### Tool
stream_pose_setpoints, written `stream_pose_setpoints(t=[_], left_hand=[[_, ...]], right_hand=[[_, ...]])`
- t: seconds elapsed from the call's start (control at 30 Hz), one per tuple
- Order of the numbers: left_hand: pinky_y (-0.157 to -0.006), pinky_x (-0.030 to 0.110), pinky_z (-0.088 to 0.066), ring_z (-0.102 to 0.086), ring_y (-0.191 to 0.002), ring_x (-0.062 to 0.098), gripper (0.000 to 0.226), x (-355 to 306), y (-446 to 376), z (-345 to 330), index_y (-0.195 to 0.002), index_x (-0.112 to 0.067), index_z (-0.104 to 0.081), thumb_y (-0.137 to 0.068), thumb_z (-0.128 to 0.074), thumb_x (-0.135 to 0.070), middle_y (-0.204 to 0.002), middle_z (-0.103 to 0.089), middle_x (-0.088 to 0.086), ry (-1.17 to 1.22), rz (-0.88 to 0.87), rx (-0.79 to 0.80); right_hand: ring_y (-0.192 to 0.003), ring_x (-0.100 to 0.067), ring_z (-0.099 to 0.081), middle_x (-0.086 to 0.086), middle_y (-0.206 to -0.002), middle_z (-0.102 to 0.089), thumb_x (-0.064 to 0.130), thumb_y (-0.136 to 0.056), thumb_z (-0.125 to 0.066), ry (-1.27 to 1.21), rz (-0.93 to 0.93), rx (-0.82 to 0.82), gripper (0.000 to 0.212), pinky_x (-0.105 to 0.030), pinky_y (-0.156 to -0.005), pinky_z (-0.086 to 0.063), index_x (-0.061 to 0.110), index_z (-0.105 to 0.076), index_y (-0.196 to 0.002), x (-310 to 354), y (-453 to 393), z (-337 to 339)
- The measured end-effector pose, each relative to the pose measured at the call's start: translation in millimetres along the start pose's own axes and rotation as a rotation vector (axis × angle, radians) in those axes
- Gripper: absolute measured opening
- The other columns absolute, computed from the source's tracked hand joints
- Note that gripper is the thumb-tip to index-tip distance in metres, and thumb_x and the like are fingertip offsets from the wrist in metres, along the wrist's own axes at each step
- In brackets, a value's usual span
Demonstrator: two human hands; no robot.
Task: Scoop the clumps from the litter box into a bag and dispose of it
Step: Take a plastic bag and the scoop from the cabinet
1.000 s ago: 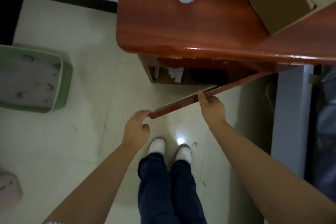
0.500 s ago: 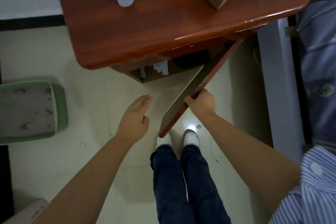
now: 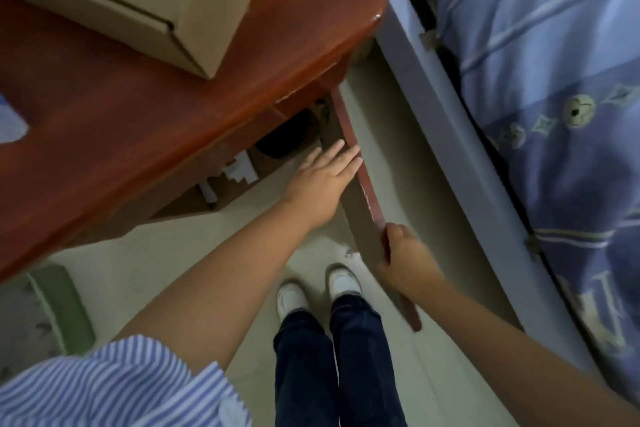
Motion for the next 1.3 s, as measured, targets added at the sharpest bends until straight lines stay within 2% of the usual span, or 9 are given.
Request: stream_pose_setpoints(t=[0.23,0.4,0.47,0.6,0.77,0.93,1.0,1.1,1.3], left_hand=[[-0.117,0.033,0.004,0.010,-0.145,0.017,0.073,-31.7,-44.0,3.2,-0.150,-0.016,0.003,-0.092,-0.039,-0.003,-0.158,0.008,-0.001,-0.045,0.064,-0.049],[-0.117,0.035,0.000,0.008,-0.145,0.017,0.074,-27.7,-34.1,9.4,-0.150,-0.016,-0.003,-0.090,-0.046,-0.007,-0.158,0.004,0.000,0.049,0.174,-0.032],[-0.117,0.036,-0.005,0.000,-0.146,0.021,0.068,-19.1,-10.2,18.4,-0.149,-0.011,-0.015,-0.089,-0.048,-0.007,-0.158,-0.007,0.005,0.089,0.227,-0.127],[-0.103,0.048,-0.037,-0.044,-0.128,0.035,0.052,-1.6,52.1,61.4,-0.127,-0.002,-0.052,-0.075,-0.059,-0.002,-0.132,-0.053,0.019,0.016,0.227,-0.588],[-0.084,0.041,-0.034,-0.044,-0.094,0.027,0.027,48.1,146.9,113.2,-0.111,-0.013,-0.050,-0.085,-0.048,-0.020,-0.110,-0.043,0.008,-0.159,0.385,-0.984],[-0.075,0.038,-0.029,-0.041,-0.087,0.026,0.027,108.5,205.4,122.1,-0.099,-0.013,-0.049,-0.084,-0.047,-0.035,-0.101,-0.040,0.007,-0.315,0.598,-0.977],[-0.073,0.038,-0.029,-0.041,-0.086,0.026,0.032,128.4,212.3,122.4,-0.095,-0.012,-0.050,-0.087,-0.043,-0.042,-0.100,-0.044,0.008,-0.363,0.637,-0.971],[-0.070,0.037,-0.030,-0.041,-0.082,0.027,0.048,144.7,208.6,120.2,-0.094,-0.010,-0.050,-0.095,-0.027,-0.052,-0.092,-0.058,0.014,-0.416,0.589,-0.950],[-0.066,0.036,-0.031,-0.042,-0.078,0.027,0.052,142.9,204.4,121.2,-0.091,-0.008,-0.050,-0.093,-0.030,-0.057,-0.093,-0.046,0.011,-0.501,0.461,-1.035]], right_hand=[[-0.106,-0.029,-0.058,-0.013,-0.117,-0.059,0.002,-0.089,-0.044,0.170,-0.146,-0.197,0.032,-0.033,-0.086,-0.046,0.007,-0.052,-0.120,-90.8,-25.4,74.7],[-0.106,-0.027,-0.059,-0.011,-0.118,-0.057,0.005,-0.088,-0.046,0.248,-0.190,-0.120,0.032,-0.034,-0.086,-0.048,0.009,-0.049,-0.120,-83.3,-28.1,77.9],[-0.114,-0.030,-0.053,-0.014,-0.126,-0.052,0.008,-0.089,-0.044,0.259,-0.181,-0.175,0.039,-0.035,-0.092,-0.044,0.004,-0.041,-0.128,-66.4,-20.2,82.8],[-0.135,-0.030,-0.033,-0.015,-0.144,-0.038,0.018,-0.090,-0.049,0.182,0.063,-0.335,0.056,-0.039,-0.112,-0.025,0.002,-0.032,-0.141,5.1,-17.6,108.0],[-0.112,-0.036,-0.056,-0.018,-0.113,-0.064,0.034,-0.065,-0.078,0.300,0.579,-0.712,0.060,-0.051,-0.096,-0.045,0.003,-0.059,-0.113,141.6,8.1,159.3],[-0.103,-0.034,-0.063,-0.016,-0.105,-0.067,0.050,-0.053,-0.081,0.528,0.818,-0.825,0.073,-0.053,-0.093,-0.046,0.007,-0.059,-0.108,209.5,17.3,170.2],[-0.100,-0.034,-0.064,-0.016,-0.104,-0.067,0.051,-0.062,-0.074,0.568,0.832,-0.890,0.066,-0.053,-0.094,-0.045,0.009,-0.052,-0.109,217.9,8.7,175.5],[-0.098,-0.032,-0.061,-0.015,-0.098,-0.068,0.053,-0.080,-0.053,0.547,0.913,-1.042,0.050,-0.048,-0.096,-0.037,0.009,-0.050,-0.103,220.2,1.7,184.9],[-0.100,-0.027,-0.047,-0.009,-0.105,-0.048,0.050,-0.088,-0.046,0.513,1.050,-1.186,0.046,-0.047,-0.095,-0.034,0.006,-0.051,-0.100,212.7,-1.8,179.3]])
Point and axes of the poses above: each hand's wrist, its own y-axis away from the middle knuckle, its own z-axis out of the back of the hand, x = y × z, the point moved 9 cm from there along -y, towards the middle knuckle
